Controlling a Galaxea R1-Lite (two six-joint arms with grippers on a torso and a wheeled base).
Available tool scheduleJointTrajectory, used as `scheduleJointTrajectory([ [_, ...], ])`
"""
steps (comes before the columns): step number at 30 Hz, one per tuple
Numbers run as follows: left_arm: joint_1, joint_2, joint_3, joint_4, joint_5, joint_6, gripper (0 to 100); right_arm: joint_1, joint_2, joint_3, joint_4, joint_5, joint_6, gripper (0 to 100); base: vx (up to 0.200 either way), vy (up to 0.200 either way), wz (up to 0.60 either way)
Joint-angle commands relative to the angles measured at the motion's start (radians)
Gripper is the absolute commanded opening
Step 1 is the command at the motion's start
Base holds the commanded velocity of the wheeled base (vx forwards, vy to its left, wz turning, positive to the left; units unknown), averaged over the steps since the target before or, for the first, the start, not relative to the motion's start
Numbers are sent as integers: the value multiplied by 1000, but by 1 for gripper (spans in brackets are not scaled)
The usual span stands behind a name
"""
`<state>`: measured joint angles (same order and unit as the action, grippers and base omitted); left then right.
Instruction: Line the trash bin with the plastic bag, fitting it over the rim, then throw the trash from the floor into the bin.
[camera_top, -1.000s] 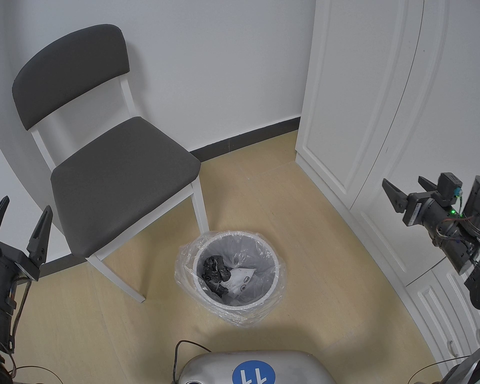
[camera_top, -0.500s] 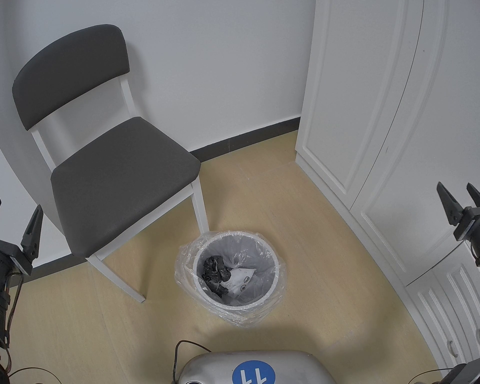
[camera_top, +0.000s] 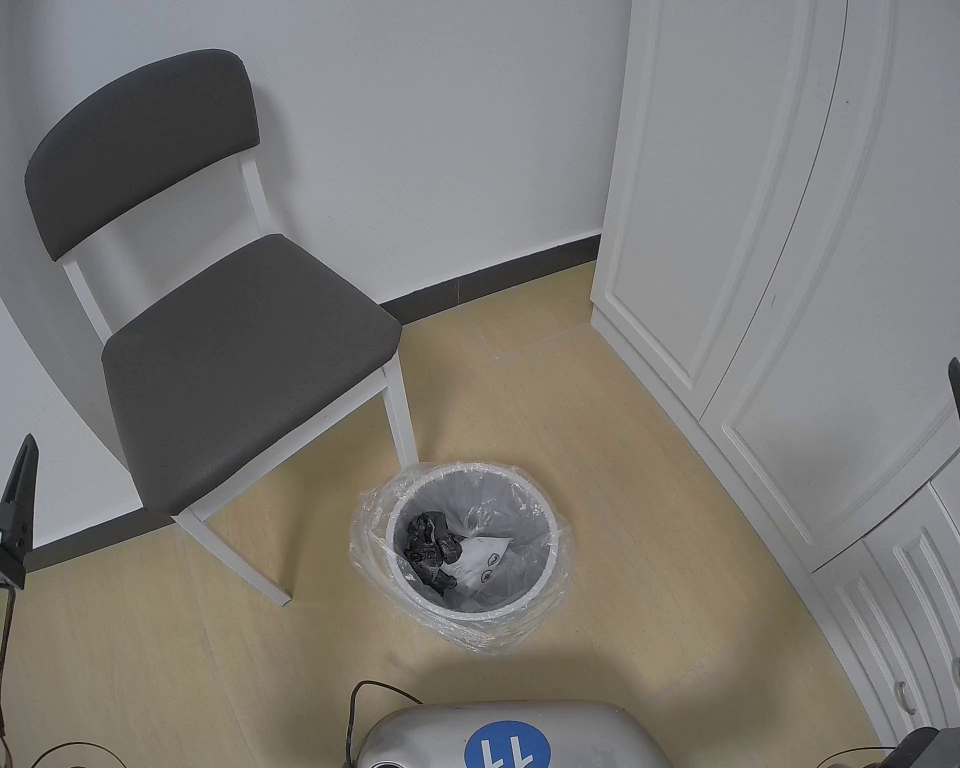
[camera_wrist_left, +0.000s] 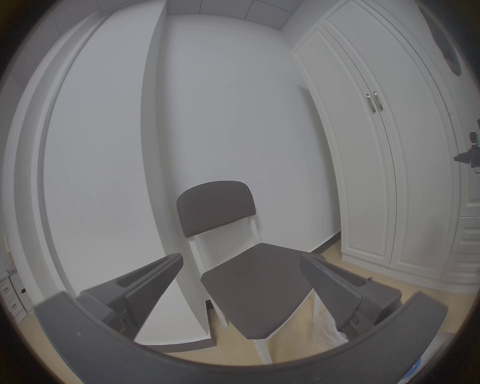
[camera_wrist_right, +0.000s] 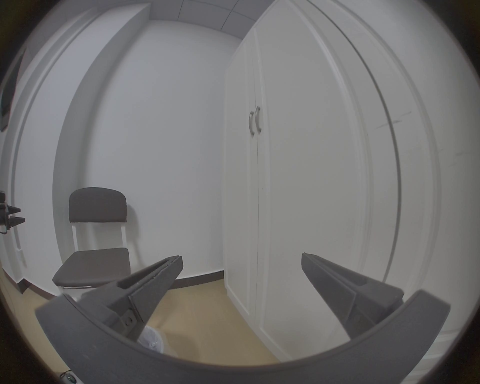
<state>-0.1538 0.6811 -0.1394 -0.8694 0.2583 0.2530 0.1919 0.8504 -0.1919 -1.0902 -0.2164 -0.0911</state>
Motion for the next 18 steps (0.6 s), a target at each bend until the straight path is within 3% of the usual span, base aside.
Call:
scheduleJointTrajectory([
  [1,40,-175,-34,101,-1,-6,100,-35,-152,51,27,-11,-12,100,0,0,0],
  [7,65,-196,-78,170,1,-26,100,-114,-361,43,257,-11,-13,100,0,0,0],
  [10,92,-209,-97,173,4,-32,100,-144,-521,3,467,-8,-9,100,0,0,0],
  [14,119,-209,-106,173,2,-34,100,-150,-683,-35,675,0,-4,100,0,0,0],
  [18,143,-230,-91,174,4,-46,100,-150,-777,-37,763,-5,7,100,0,0,0],
])
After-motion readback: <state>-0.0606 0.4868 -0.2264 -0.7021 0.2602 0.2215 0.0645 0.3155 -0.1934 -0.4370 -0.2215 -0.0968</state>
